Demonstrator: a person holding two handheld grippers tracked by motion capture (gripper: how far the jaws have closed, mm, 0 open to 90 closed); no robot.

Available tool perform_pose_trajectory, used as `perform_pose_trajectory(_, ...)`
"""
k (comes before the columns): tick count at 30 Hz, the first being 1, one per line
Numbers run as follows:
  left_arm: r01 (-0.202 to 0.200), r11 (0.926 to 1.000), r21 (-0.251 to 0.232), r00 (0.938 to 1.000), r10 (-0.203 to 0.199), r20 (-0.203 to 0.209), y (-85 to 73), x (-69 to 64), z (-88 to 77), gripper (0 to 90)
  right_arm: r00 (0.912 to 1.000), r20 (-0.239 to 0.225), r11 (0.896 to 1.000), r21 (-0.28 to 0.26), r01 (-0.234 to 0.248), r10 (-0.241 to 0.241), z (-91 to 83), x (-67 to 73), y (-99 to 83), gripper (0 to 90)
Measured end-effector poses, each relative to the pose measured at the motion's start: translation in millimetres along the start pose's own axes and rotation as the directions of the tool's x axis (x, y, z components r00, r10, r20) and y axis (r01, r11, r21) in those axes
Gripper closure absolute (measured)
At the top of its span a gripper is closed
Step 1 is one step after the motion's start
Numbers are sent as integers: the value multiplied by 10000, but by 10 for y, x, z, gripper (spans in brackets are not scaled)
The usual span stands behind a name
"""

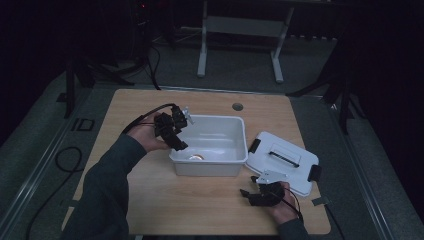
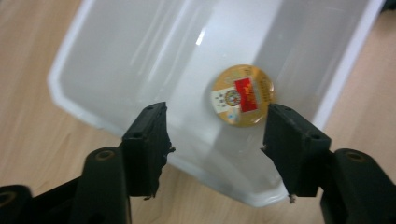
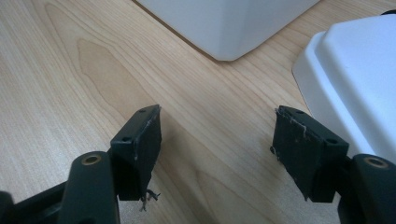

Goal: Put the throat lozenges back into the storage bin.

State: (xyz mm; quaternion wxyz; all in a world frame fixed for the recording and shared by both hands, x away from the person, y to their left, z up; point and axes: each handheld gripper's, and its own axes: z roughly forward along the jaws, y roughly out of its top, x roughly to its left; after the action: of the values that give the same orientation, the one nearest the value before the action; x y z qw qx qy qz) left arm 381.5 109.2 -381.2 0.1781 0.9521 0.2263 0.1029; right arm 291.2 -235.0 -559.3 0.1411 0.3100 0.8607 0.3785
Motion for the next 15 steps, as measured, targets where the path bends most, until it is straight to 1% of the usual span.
perform_pose_trajectory(1, 38, 10000, -73, 10000, -38, -32, -25, -2, -2, 432, 10000, 0, 10000, 0, -1, 1, 0, 0, 0, 322)
perform_pose_trajectory(3, 145, 9998, -100, 9996, -148, -260, -68, -1, -8, 447, 10000, -2, 10000, 0, 2, -2, 0, 0, 0, 322)
perform_pose_trajectory(4, 164, 9998, -128, 9994, -168, -310, -85, 4, -20, 449, 10000, -1, 10000, 4, -5, 5, 0, 1, 0, 322)
perform_pose_trajectory(5, 240, 9994, -249, 9991, -248, -349, -102, 9, -34, 451, 10000, -2, 10000, 3, -2, 2, 0, 0, 0, 322)
perform_pose_trajectory(8, 540, 9962, -681, 9973, -572, -451, -167, 29, -83, 462, 10000, -2, 10000, 8, -14, 14, -1, 1, 0, 322)
perform_pose_trajectory(10, 663, 9941, -854, 9956, -716, -602, -215, 42, -104, 476, 10000, 0, 10000, 1, 0, 0, 0, 0, 0, 322)
perform_pose_trajectory(11, 663, 9941, -854, 9956, -716, -602, -215, 42, -104, 481, 10000, -1, 10000, 3, -1, 1, 0, 1, 0, 322)
perform_pose_trajectory(12, 797, 9919, -990, 9937, -869, -709, -250, 50, -127, 489, 10000, 0, 10000, 2, 1, -1, 0, 0, 0, 321)
perform_pose_trajectory(15, 916, 9887, -1188, 9914, -1018, -824, -282, 53, -169, 501, 10000, -2, 10000, 3, -5, 5, 0, 0, 0, 322)
